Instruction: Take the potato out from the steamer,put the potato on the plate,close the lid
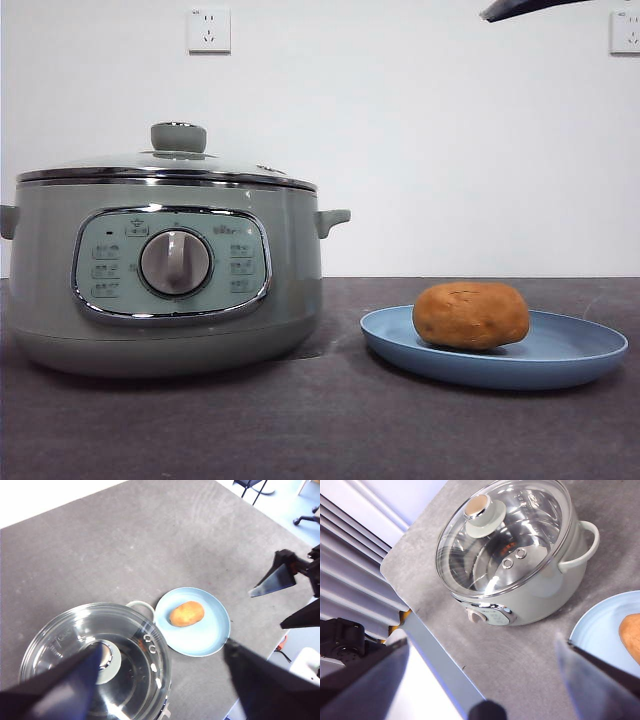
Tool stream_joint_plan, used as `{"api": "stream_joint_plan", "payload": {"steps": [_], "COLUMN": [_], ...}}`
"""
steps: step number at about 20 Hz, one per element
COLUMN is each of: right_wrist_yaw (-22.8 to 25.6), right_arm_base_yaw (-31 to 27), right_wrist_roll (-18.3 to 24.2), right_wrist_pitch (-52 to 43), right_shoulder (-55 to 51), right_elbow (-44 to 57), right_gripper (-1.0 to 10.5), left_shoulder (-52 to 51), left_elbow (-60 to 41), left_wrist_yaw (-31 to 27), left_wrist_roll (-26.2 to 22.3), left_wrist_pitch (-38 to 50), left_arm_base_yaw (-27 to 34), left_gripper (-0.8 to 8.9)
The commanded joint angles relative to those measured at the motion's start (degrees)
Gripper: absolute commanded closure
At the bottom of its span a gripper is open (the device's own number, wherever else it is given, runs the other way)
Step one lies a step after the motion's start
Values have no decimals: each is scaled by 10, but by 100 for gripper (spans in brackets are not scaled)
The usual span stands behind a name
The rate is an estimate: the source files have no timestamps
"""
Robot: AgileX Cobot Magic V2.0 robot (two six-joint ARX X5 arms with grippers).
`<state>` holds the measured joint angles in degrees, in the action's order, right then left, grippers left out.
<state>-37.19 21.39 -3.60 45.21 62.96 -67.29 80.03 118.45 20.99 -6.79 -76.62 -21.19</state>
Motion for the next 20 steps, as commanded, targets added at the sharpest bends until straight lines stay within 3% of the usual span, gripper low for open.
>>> {"api": "stream_joint_plan", "payload": {"steps": [1, 4, 20], "right_wrist_yaw": [-1, 1, 16], "right_arm_base_yaw": [0, 0, 0], "right_wrist_roll": [27, 45, 45], "right_wrist_pitch": [-3, -4, -2], "right_shoulder": [-1, -1, -1], "right_elbow": [0, 0, 0], "right_gripper": [957, 949, 948], "left_shoulder": [6, 6, 6], "left_elbow": [-4, -4, -4], "left_wrist_yaw": [1, 1, 0], "left_wrist_roll": [-34, -38, -23], "left_wrist_pitch": [-27, -27, -22], "left_arm_base_yaw": [-2, -3, -1], "left_gripper": [823, 821, 817]}}
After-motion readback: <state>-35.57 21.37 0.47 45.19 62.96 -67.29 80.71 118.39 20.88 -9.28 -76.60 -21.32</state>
